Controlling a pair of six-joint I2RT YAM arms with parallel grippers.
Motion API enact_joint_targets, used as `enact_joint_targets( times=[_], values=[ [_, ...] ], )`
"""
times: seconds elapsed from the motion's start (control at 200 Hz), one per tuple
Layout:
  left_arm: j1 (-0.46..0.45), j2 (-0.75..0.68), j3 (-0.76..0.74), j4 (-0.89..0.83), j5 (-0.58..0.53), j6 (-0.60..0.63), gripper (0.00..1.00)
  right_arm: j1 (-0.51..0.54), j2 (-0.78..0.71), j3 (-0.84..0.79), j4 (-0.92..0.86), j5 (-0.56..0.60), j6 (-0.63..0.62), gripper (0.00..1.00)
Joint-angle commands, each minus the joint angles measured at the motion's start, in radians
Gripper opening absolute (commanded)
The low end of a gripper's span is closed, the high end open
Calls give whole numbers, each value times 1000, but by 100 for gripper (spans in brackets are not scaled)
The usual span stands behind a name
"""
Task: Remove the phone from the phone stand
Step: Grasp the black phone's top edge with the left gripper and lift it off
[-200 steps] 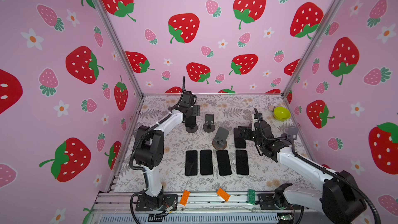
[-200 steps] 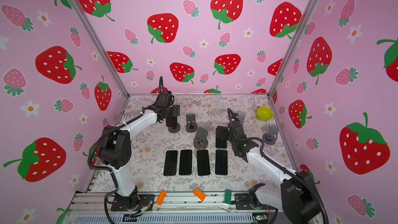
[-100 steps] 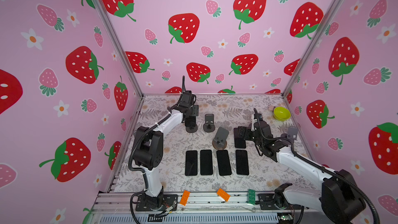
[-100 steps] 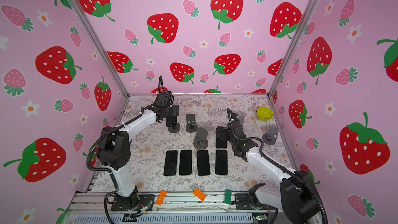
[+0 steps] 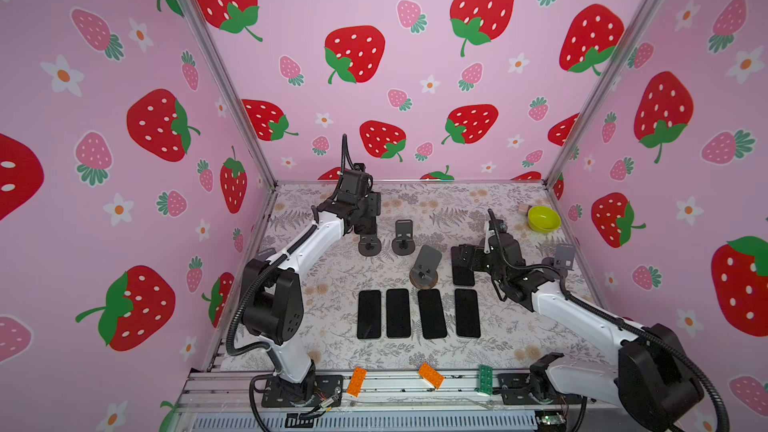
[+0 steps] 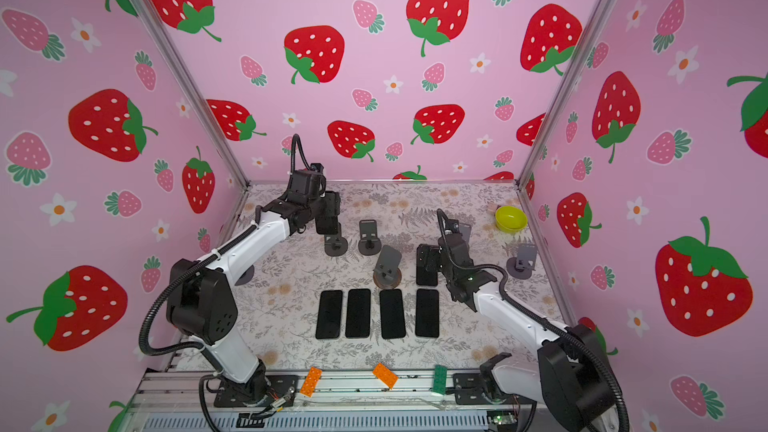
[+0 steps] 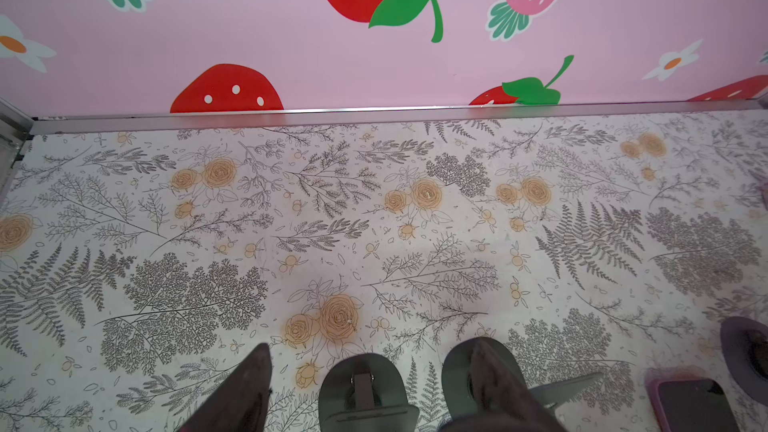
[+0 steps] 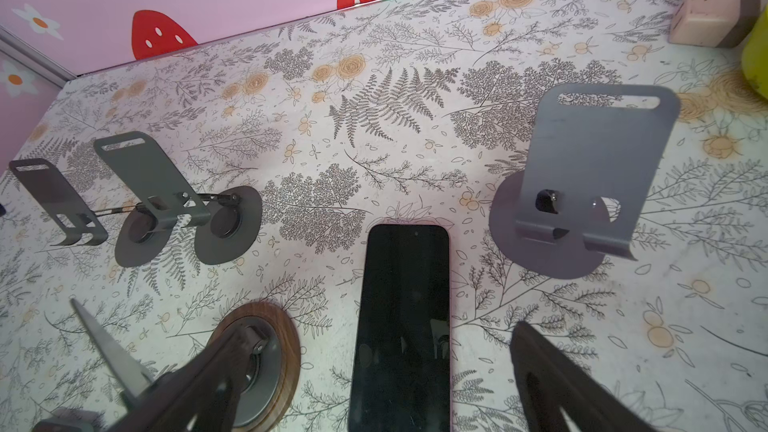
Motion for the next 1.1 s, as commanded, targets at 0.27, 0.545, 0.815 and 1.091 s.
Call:
enact_joint_targets(
  times=[0.27, 0.545, 0.815, 1.091],
  values=[
    [2, -138, -94, 8, -8, -2, 61, 3, 16, 17, -1, 3, 3, 100],
    [6, -190, -166, -18, 27, -29, 61, 3, 33, 26, -6, -14, 9, 100],
    [20, -285, -294, -63, 39, -106, 57, 2, 25, 25, -9, -8, 8, 100],
    [145, -357, -474, 23, 119, -231, 56, 3, 44, 25, -5, -32, 13, 100]
  ],
)
